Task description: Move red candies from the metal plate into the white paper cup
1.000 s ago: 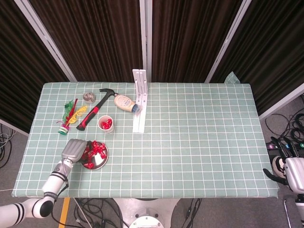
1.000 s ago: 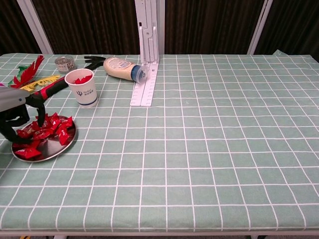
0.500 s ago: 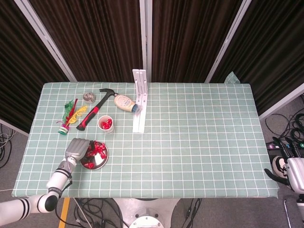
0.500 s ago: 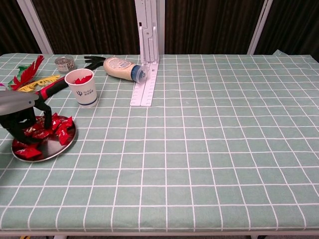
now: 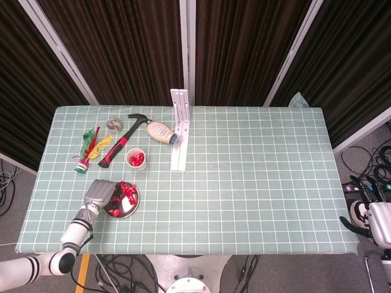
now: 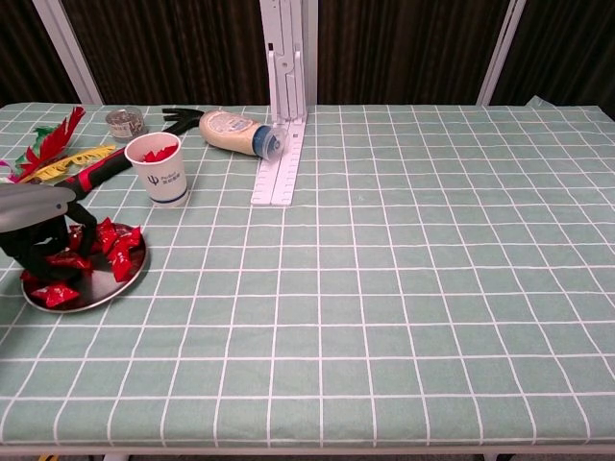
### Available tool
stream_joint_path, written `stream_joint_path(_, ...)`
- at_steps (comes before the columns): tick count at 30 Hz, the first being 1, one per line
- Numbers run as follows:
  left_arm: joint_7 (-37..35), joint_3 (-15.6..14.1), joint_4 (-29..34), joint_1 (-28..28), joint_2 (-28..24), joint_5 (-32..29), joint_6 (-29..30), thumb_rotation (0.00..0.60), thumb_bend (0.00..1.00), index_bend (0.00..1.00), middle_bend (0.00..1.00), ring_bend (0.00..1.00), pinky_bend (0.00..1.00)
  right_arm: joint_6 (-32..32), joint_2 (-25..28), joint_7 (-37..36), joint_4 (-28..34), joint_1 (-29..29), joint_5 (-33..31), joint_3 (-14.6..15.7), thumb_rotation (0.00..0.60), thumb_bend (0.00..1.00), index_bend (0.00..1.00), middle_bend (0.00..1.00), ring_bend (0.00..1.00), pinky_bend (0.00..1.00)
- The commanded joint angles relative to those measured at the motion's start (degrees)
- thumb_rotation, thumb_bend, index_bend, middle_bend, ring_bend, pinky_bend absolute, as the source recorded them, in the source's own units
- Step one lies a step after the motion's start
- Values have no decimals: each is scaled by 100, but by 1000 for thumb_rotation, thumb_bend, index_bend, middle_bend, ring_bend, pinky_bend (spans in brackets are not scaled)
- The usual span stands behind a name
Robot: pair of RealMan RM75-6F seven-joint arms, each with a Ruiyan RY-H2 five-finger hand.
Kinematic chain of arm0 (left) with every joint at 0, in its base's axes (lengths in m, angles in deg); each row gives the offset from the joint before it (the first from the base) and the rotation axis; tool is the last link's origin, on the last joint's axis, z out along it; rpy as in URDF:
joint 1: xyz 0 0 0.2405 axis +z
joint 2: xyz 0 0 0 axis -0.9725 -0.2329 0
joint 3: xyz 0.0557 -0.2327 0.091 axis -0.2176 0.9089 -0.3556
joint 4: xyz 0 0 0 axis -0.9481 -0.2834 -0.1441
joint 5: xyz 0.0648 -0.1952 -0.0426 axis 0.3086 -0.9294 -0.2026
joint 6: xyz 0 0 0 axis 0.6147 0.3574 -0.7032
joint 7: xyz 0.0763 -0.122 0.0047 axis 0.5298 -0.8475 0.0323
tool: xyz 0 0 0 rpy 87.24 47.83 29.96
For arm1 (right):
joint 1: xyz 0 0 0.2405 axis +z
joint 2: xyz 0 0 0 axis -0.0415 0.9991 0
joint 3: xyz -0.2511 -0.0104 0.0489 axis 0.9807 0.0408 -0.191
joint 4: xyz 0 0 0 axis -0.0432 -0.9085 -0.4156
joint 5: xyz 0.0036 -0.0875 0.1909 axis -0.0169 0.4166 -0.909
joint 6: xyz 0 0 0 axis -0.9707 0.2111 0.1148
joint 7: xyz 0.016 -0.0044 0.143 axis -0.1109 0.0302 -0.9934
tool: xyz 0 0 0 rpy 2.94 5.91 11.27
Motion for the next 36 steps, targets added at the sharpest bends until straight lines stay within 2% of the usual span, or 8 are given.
stream_joint_path(1, -99, 45, 172, 27, -137, 175, 131, 600, 388, 662, 1000, 1000, 1000, 7, -1, 3, 3, -3, 8, 4, 600, 88, 76, 211, 56, 336)
stream_joint_path(6, -197, 245, 596, -16, -501, 422, 360, 600, 407, 673, 1000, 1000, 1000, 15, -8, -10, -9, -8, 17, 10, 600, 89, 76, 212, 56, 336)
stream_joint_path(11, -309, 657, 870, -289, -830, 518, 330, 600, 407, 674, 1000, 1000, 1000, 4, -20, -41, -36, -11, 1, 12, 600, 88, 76, 212, 56, 336)
stream_joint_path(17, -308, 1154, 433, -836, -702, 100, -64, 600, 406, 672, 1000, 1000, 1000, 38, -23, -80, -75, -36, -9, 12, 600, 88, 76, 212, 56, 337)
stream_joint_path(20, -311, 1257, 158, -1062, -572, -130, -302, 600, 404, 665, 1000, 1000, 1000, 46, -16, -96, -87, -53, -39, 9, 600, 89, 76, 212, 56, 336)
stream_joint_path(29, -310, 1275, -601, -1493, -142, -549, -725, 600, 401, 635, 993, 1000, 1000, 53, -14, -113, -110, -76, -81, 0, 600, 88, 76, 212, 56, 337)
stream_joint_path(36, -191, 1100, -717, -1597, -78, -764, -874, 600, 402, 550, 968, 1000, 1000, 26, -4, -99, -103, -70, -119, -16, 600, 89, 76, 212, 56, 336)
